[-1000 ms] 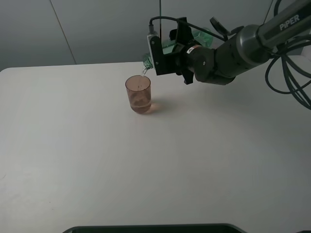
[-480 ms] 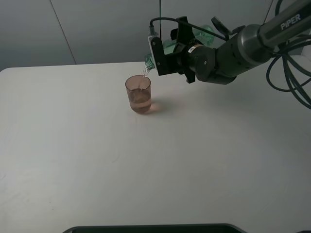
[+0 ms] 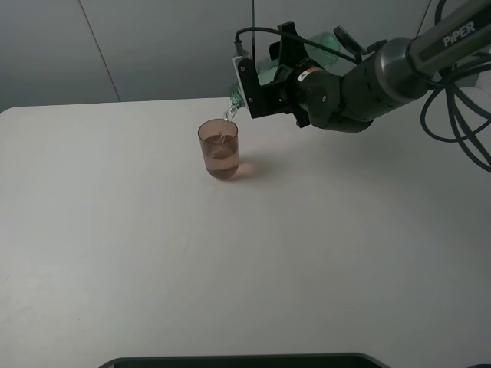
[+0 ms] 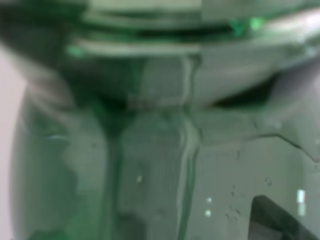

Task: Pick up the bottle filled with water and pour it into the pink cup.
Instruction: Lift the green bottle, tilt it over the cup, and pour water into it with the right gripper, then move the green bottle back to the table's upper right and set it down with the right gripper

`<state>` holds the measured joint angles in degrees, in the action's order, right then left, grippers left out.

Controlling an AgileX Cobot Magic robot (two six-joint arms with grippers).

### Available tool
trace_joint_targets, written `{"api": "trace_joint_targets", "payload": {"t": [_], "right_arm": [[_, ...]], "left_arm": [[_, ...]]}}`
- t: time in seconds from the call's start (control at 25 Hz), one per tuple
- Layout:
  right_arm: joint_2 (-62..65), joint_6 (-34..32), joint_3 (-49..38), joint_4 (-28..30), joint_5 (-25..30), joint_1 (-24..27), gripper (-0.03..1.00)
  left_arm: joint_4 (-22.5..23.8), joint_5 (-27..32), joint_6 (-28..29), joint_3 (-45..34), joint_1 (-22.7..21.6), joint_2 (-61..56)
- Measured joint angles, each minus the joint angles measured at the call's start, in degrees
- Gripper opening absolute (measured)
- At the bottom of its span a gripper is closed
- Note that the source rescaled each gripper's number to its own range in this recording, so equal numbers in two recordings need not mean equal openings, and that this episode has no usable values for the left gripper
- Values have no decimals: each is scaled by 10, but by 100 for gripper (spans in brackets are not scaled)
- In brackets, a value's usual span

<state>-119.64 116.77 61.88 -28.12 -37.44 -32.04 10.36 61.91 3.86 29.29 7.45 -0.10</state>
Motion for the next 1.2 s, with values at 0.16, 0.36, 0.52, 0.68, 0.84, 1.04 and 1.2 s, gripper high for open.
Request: {"api": "trace_joint_targets", "payload": {"t": [0.16, 0.36, 0.52, 0.68, 0.84, 1.04, 1.2], "right_arm": [[0, 0, 0, 0, 0, 0, 0], [0, -16, 0, 1, -2, 0, 0], [0, -74, 0, 1, -3, 0, 0], [-1, -161, 0, 8, -3, 0, 0], [-1, -269, 0, 19, -3, 0, 0], [11, -394, 0, 20, -12, 0, 0], [36, -516, 0, 20, -12, 0, 0]], "left_arm": [[0, 0, 0, 0, 0, 0], [0, 0, 0, 0, 0, 0], [0, 0, 0, 0, 0, 0], [0, 0, 0, 0, 0, 0], [0, 0, 0, 0, 0, 0], [0, 0, 0, 0, 0, 0], [0, 0, 0, 0, 0, 0]]}}
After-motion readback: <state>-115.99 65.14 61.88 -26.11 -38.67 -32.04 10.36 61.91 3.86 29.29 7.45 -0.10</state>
